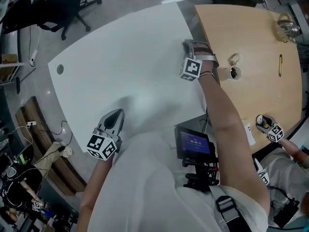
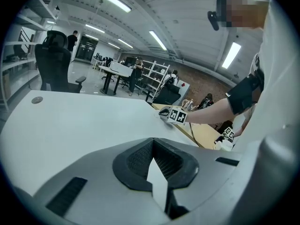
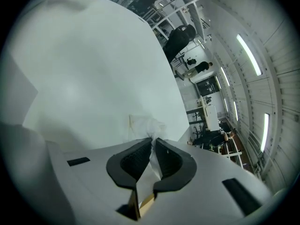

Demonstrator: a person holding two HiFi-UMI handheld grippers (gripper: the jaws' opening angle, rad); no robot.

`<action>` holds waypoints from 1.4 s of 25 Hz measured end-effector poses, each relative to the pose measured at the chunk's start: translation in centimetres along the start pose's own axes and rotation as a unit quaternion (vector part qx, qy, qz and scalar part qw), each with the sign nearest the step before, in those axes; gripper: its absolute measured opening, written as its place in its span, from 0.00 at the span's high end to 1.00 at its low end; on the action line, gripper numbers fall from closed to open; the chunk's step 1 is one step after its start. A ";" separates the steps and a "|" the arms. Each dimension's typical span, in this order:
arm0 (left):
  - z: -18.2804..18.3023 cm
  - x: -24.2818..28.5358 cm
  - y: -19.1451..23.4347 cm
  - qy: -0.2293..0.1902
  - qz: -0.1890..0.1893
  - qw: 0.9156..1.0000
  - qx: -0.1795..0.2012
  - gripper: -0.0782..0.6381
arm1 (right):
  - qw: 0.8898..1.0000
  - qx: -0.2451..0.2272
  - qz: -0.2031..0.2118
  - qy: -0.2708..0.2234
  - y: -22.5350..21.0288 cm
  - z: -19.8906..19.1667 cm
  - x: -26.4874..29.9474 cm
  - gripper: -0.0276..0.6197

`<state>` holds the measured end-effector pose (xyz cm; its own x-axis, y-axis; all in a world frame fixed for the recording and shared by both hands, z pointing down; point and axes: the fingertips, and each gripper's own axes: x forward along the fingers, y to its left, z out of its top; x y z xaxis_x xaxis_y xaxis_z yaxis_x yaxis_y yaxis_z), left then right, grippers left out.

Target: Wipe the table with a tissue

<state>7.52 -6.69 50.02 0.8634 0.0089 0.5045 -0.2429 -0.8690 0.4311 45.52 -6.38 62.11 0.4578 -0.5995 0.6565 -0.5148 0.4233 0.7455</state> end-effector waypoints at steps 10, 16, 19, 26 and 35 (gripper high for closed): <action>-0.6 -0.7 -0.1 0.001 0.011 1.000 0.003 0.88 | 0.989 0.112 0.062 0.080 -1.9 -3.6 1.2 0.90; -0.8 -1.2 -0.3 -0.013 0.009 1.000 -0.003 0.88 | 0.989 0.096 0.080 0.077 2.7 -3.7 -3.0 0.91; -0.5 -1.3 -0.7 -0.019 0.005 1.000 -0.002 0.88 | 0.989 0.112 0.084 0.057 4.6 -3.2 -5.6 0.91; -0.2 -1.3 -1.8 -0.027 -0.004 1.000 0.011 0.88 | 0.976 0.163 0.145 -0.018 8.9 -0.4 -10.4 0.91; 0.7 -1.9 -1.9 -0.041 -0.006 0.999 0.022 0.88 | 0.901 0.329 0.241 -0.148 9.9 5.9 -14.8 0.91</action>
<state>6.67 -5.40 47.67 0.9002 -0.0190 0.4351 -0.2133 -0.8903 0.4024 29.35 2.67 59.12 -0.0976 -0.6496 0.7540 -0.9650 0.2470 0.0879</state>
